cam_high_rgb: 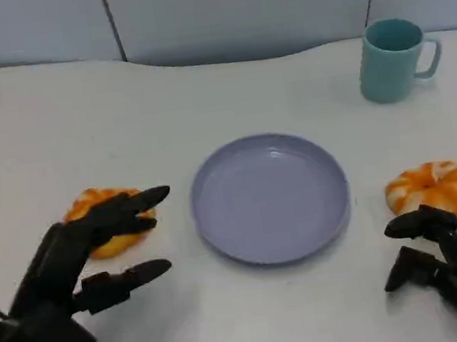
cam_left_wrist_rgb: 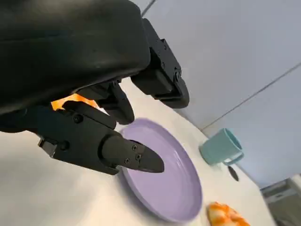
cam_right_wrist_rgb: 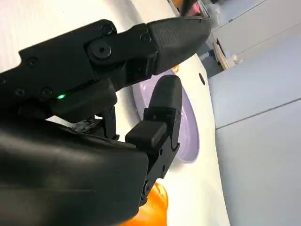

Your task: Grasp the bread from the table and place it into the plate.

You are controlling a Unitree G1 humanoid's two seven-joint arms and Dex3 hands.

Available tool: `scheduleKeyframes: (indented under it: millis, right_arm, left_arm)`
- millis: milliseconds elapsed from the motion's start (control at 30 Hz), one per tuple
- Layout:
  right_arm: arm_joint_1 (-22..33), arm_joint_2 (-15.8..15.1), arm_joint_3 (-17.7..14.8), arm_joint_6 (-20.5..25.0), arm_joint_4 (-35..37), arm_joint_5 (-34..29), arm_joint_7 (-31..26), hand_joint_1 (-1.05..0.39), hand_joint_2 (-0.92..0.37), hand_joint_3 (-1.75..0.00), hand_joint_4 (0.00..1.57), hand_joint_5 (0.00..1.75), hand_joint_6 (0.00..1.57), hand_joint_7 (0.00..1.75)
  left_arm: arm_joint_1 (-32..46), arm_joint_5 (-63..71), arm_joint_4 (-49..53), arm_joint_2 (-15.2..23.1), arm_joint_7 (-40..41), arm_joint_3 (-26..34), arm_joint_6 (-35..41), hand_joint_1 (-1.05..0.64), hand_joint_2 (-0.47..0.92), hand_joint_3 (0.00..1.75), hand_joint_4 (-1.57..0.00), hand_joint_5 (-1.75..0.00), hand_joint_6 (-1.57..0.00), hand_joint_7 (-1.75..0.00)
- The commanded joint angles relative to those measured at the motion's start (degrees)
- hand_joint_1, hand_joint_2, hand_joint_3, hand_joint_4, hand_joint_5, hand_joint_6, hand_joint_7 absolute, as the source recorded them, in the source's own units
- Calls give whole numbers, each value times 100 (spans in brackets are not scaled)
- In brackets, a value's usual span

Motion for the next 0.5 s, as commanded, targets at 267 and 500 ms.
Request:
scheduleKeyframes:
  millis: [267, 500]
  right_arm:
    - [39, 12, -7, 91, -22, 8, -63, -48, -92, -15, 64, 139, 68, 93]
    - [101, 27, -3, 111, -106, 14, -70, -48, -92, -15, 64, 139, 68, 92]
  left_arm:
    - [-444, 2684, -693, 1194, 1257, -626, 441, -77, 92, 11, -18, -9, -25, 0]
    - [-704, 3777, -1043, 1487, 1084, -1209, 1592, -86, 92, 8, -5, -1, -11, 0]
